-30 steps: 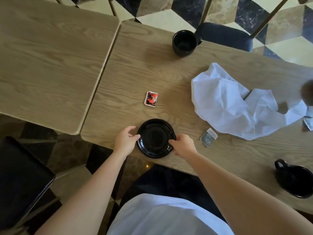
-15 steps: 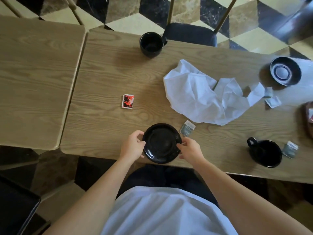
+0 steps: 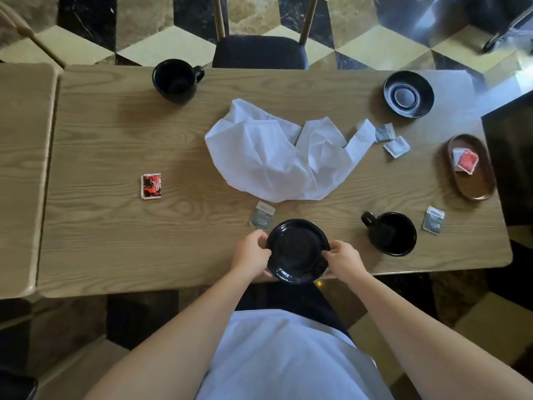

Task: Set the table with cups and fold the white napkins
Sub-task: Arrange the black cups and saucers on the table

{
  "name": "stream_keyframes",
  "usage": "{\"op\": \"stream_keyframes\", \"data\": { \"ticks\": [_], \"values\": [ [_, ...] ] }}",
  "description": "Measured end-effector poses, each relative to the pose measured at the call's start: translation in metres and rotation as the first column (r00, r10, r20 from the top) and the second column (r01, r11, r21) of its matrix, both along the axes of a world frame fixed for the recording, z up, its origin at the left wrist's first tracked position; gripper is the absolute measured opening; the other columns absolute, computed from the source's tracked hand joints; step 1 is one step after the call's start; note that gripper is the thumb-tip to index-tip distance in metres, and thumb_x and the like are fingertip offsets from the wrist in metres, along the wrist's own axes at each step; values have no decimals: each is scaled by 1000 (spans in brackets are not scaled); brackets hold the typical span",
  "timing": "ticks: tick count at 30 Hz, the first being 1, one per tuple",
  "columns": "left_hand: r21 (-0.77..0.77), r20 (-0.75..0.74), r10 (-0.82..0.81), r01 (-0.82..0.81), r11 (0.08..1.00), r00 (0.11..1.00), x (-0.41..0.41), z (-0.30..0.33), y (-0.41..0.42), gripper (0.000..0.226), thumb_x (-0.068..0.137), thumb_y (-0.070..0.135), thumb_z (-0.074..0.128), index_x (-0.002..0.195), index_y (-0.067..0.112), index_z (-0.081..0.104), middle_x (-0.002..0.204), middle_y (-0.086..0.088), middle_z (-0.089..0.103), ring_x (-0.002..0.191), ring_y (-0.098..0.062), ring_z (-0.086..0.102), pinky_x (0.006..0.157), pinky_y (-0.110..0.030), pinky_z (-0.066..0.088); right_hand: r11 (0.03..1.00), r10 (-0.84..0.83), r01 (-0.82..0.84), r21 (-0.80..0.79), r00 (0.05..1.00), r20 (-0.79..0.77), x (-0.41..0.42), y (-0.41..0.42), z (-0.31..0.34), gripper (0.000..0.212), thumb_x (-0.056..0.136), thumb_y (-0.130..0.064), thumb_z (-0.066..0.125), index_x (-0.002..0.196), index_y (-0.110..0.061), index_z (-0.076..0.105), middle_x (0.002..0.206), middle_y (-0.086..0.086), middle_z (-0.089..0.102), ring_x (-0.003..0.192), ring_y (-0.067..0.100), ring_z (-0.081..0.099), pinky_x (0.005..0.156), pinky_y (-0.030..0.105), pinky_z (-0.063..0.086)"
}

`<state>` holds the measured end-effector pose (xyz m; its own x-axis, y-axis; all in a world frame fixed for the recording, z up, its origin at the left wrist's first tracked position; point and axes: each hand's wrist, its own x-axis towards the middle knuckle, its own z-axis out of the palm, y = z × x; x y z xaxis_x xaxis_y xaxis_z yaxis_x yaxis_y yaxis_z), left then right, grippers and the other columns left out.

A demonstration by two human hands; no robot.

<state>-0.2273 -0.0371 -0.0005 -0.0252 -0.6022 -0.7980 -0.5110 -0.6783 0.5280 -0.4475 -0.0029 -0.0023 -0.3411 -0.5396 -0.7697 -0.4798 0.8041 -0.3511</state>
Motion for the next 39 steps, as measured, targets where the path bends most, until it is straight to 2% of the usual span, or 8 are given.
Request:
{"op": "stream_keyframes", "data": {
  "ticks": [4, 16, 19, 22, 25, 28, 31, 39],
  "values": [
    [-22, 49, -7, 8, 1000, 999, -6, -5, -6, 33, 93, 2, 56, 89, 34, 59, 93, -3, 67, 55, -24, 73, 51, -45, 63, 999, 41, -41, -3, 999, 7, -8, -9, -5, 13, 94, -17, 60, 82, -17, 64, 85, 5, 69, 86, 30, 68, 82, 50, 60],
    [-56, 162, 24, -15, 998, 987, -11, -10, -14, 29, 96, 7, 59, 115, 28, 61, 77, 0, 63, 62, -19, 70, 45, -29, 59, 999, 50, -50, -1, 994, 93, -10, -18, -16, 10, 98, -19, 59, 103, -16, 67, 91, 2, 69, 87, 24, 68, 84, 50, 60],
    [-41, 153, -28, 34, 999, 988, -11, -7, -16, 26, 96, 11, 58, 116, 28, 58, 79, 1, 62, 69, -20, 68, 59, -40, 64, 995, 80, -85, 52, 992, 99, -11, -24, -10, 14, 98, -21, 56, 103, -14, 66, 94, 6, 70, 89, 28, 69, 85, 49, 59],
    [-54, 223, -75, 89, 995, 972, -5, 1, -22, 16, 96, 26, 56, 112, 26, 55, 84, 2, 66, 76, -20, 67, 73, -43, 61, 938, 313, -313, 148, 949, 21, -13, -46, 3, 22, 94, -28, 54, 82, -12, 61, 81, 6, 67, 74, 24, 64, 61, 34, 51],
    [-137, 245, 44, -10, 990, 969, 8, 11, -40, 12, 95, 33, 54, 106, 27, 55, 84, 4, 66, 73, -18, 66, 67, -39, 58, 873, 470, -451, 186, 880, -70, -13, -85, 25, 33, 92, -33, 55, 68, -11, 55, 65, 1, 59, 55, 18, 53, 48, 26, 37],
    [-232, 198, 215, -168, 958, 956, 24, 24, -74, 11, 95, 29, 55, 105, 25, 57, 84, 2, 66, 74, -19, 69, 67, -41, 59, 884, 463, -462, 68, 886, -3, 2, -140, 46, 30, 91, -31, 55, 74, -8, 64, 68, 8, 68, 57, 25, 62, 53, 32, 53],
    [-301, 176, 293, -232, 925, 940, 35, 34, -118, 7, 90, 29, 55, 95, 25, 57, 88, 1, 67, 79, -25, 72, 75, -48, 61, 952, 304, -297, -72, 943, 132, 18, -195, 63, 26, 95, -28, 57, 101, -5, 68, 89, 15, 76, 78, 27, 74, 65, 39, 63],
    [-315, -82, 148, -166, 934, 986, -93, 51, -225, 9, 88, 25, 52, 94, 29, 57, 78, 4, 67, 63, -12, 72, 64, -34, 60, 921, -223, 286, -264, 944, 244, -84, -251, 65, 12, 92, -18, 58, 90, -11, 67, 85, 10, 75, 68, 19, 73, 61, 33, 61]
  ]
}}
